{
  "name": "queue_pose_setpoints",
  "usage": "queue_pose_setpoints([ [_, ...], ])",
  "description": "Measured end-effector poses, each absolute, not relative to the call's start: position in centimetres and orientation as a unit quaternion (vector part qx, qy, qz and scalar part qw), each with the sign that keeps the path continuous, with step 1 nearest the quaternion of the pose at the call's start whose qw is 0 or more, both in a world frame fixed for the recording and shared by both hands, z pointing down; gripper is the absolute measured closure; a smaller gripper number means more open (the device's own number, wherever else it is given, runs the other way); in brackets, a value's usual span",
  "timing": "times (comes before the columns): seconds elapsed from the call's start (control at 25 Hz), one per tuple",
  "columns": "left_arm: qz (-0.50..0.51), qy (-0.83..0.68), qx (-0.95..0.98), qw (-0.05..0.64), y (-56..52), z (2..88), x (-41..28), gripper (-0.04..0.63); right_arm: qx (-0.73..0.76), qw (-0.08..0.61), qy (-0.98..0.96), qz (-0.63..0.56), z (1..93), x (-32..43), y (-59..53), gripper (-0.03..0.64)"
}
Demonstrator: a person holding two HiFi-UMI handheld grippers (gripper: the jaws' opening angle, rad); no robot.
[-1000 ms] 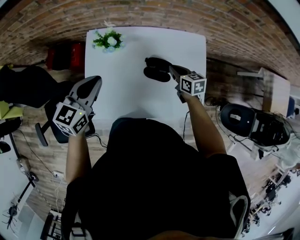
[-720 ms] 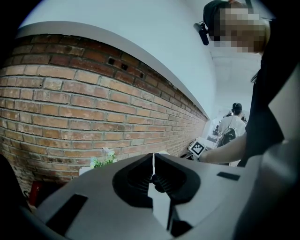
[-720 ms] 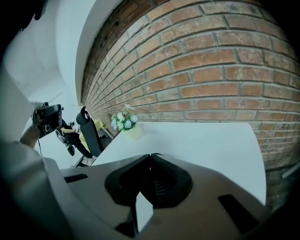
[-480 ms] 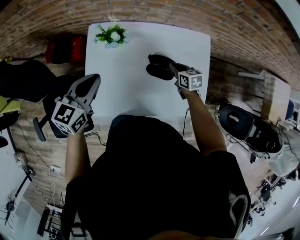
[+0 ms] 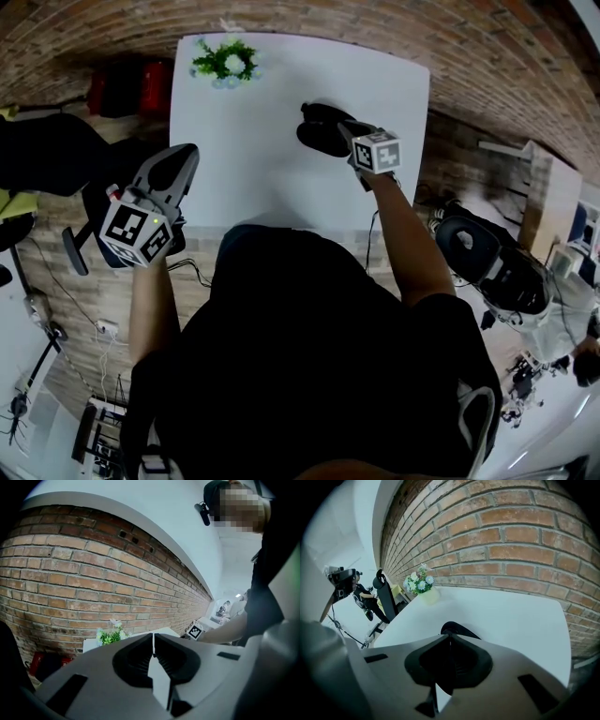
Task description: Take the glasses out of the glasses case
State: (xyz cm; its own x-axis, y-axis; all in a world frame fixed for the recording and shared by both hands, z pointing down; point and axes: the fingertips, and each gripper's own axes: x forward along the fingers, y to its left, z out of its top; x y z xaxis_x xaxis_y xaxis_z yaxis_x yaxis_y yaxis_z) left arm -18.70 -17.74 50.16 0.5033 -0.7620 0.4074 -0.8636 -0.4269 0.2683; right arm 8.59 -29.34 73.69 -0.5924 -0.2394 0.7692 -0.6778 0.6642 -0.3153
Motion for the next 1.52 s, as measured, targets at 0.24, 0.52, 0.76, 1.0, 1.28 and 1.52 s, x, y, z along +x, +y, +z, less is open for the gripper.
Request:
queue_pose_setpoints([
  [0.24,0.115,-0.483,0.835,0.236,-18.1,51.4,-18.8,0.578,0.248,0.401,-0.836,0.282,75.8,8.0,-29.0,0.584],
  [0.52,0.115,-0.487,0.83,0.246,-18.1,52.3,-19.6,0.578,0.22,0.439,-0.828,0.27,78.1,7.5,-28.4,0.568],
  [0.76,0.115,-0.492,0.824,0.255,-18.2,53.1,-20.3,0.578,0.214,0.458,-0.823,0.258,79.5,7.4,-28.6,0.566],
  [1.0,0.115,-0.493,0.822,0.26,-18.5,53.6,-20.5,0.578,0.208,0.471,-0.821,0.248,80.3,7.2,-29.2,0.549],
  [1.28,0.113,-0.495,0.819,0.266,-18.7,54.0,-21.1,0.578,0.19,0.5,-0.817,0.215,81.3,7.1,-29.2,0.543],
  [1.52,0.111,-0.496,0.818,0.269,-18.5,54.5,-21.3,0.578,0.181,0.514,-0.812,0.21,82.2,7.2,-28.9,0.543],
])
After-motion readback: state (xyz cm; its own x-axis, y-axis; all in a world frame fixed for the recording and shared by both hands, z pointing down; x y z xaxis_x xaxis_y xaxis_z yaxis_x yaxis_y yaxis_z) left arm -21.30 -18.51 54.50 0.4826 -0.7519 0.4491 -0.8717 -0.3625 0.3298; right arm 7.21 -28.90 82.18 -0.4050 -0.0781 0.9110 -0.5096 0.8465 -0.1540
